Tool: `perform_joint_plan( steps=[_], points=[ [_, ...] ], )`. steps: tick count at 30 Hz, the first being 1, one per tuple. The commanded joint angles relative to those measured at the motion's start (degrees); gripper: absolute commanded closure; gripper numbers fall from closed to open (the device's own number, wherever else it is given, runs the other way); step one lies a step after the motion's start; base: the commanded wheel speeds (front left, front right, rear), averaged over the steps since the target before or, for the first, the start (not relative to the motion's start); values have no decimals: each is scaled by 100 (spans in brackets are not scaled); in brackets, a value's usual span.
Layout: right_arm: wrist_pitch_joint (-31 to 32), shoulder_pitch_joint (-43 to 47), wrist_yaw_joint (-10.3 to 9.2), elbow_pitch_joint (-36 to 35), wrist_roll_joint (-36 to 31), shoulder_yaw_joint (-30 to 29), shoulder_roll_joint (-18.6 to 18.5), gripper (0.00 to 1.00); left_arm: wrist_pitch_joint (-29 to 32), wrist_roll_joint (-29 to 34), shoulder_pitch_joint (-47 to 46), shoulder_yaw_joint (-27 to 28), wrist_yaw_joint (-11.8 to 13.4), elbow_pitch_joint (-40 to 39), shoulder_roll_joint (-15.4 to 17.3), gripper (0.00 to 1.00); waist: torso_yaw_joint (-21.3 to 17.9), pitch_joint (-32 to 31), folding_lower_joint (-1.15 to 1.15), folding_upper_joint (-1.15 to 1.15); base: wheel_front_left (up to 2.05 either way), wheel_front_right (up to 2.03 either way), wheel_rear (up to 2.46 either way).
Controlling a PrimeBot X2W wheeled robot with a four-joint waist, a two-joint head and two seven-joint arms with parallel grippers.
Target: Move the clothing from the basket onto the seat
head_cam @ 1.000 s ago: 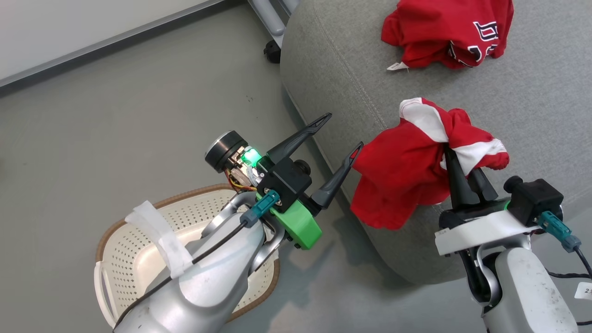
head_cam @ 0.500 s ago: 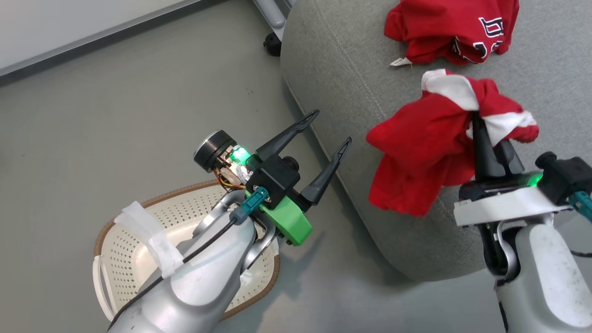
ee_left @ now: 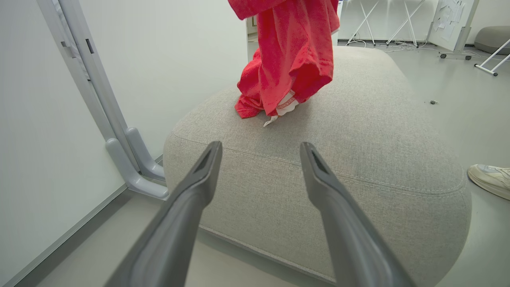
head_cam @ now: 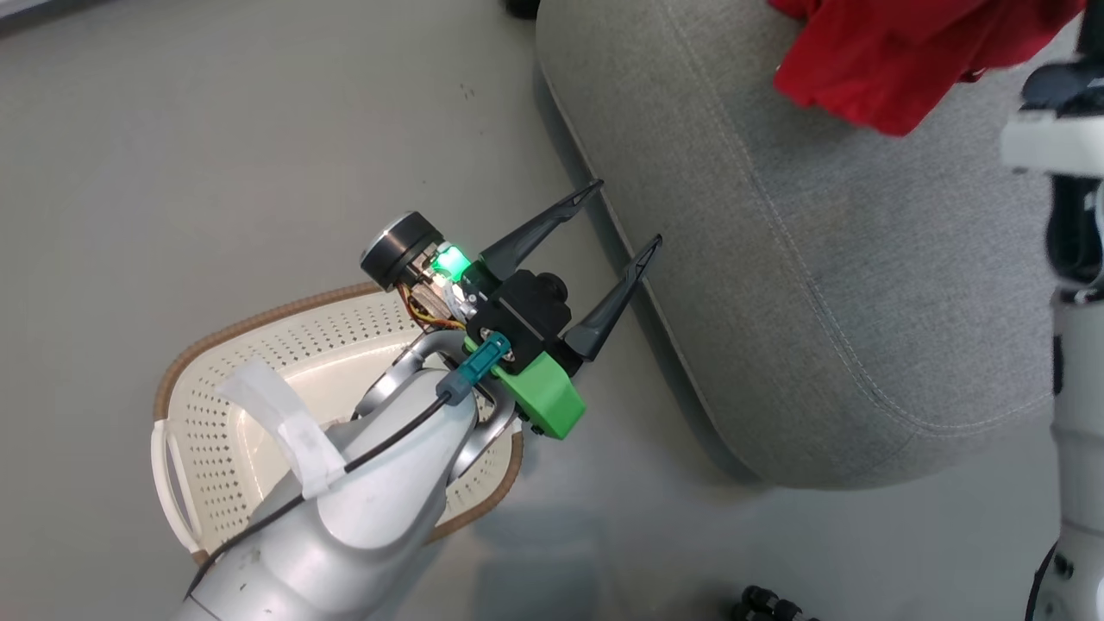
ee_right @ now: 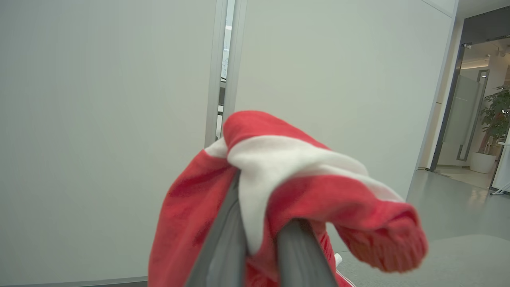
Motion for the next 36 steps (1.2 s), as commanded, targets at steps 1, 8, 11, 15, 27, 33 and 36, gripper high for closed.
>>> perform_joint_plan(
  steps=[1,8,11,15,27,33,36],
  points=[
    [-11,-299,-4,27,-23,-77,-86,100,-2,13,-149,-1,-24,23,86,0,128,488,0,0,0,0,0],
    [-9,-1529,-4,628,-57,-644,-697,100,-2,77,-462,-118,-25,30,185,0,195,1087,0,0,0,0,0],
    [-11,-1966,-4,993,-51,-860,-1001,100,-2,101,-565,-144,-25,25,206,0,214,1260,0,0,0,0,0],
    [-10,-2213,-4,1504,18,-1142,-1228,100,-2,124,-650,-158,-25,23,227,0,206,1430,0,0,0,0,0],
    [-10,-2006,-4,3144,-167,-1198,-1180,100,-1,116,-760,-222,-25,22,289,0,230,1688,0,0,0,0,0],
    [-10,-1900,-4,3837,-334,-1281,-1089,100,-1,85,-766,-211,-7,9,350,0,274,1721,0,0,0,0,0],
    [-10,-1911,-4,4050,-356,-1318,-1086,100,-1,76,-752,-203,22,1,344,0,309,1718,0,0,0,0,0]
  ],
)
